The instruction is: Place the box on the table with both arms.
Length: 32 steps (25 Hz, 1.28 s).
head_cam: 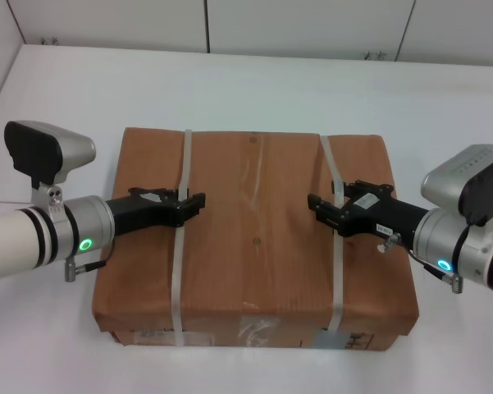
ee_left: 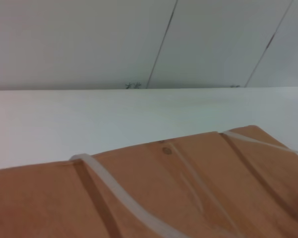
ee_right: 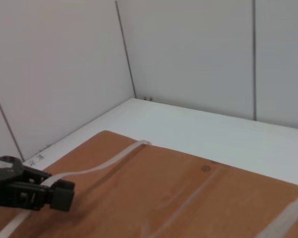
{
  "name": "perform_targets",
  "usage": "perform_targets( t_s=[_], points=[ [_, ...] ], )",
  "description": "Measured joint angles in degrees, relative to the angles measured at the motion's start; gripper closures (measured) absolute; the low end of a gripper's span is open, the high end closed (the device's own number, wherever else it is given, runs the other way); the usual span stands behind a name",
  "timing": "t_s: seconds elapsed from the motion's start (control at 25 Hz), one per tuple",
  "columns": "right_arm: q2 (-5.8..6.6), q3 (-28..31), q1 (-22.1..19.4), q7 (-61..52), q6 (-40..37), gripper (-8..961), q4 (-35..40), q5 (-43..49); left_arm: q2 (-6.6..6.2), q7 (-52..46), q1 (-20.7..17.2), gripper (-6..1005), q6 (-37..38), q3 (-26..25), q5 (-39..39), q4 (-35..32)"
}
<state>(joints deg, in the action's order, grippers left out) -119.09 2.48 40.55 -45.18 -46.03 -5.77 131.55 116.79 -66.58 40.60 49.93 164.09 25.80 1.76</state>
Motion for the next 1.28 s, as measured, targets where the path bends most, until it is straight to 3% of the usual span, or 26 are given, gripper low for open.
perform_targets(
  t_s=[0.2,0.64,0.76,1.0,1.16,1.28],
  points=[
    [0.0,1.2,-0.9,-0.3,0.0,467,0.8,-0.1,-0.19,-0.5,-0.2,741,-0.4,0.0,0.7,0.3],
    [0.01,3.4,-2.5,-0.3,-0.6,401,2.3,-0.1,-0.51,-0.9,-0.3,279,0.1,0.0,1.5,1.1],
    [0.07,4.6,-3.0,-0.3,-0.8,399,2.6,-0.1,-0.63,-1.3,-0.3,91,0.8,0.0,1.6,1.1],
    [0.04,5.2,-3.8,-0.3,-2.8,260,3.7,-0.1,-1.1,-1.4,-0.5,91,3.5,0.0,2.1,1.2],
    [0.08,5.2,-4.1,-0.3,-4.2,253,4.2,-0.1,-1.24,-1.0,-0.7,91,7.0,0.0,2.1,1.6],
    [0.19,5.0,-4.9,-0.3,-9.0,246,5.9,0.1,-1.31,0.7,-1.2,91,15.0,0.0,2.4,3.5]
  ],
)
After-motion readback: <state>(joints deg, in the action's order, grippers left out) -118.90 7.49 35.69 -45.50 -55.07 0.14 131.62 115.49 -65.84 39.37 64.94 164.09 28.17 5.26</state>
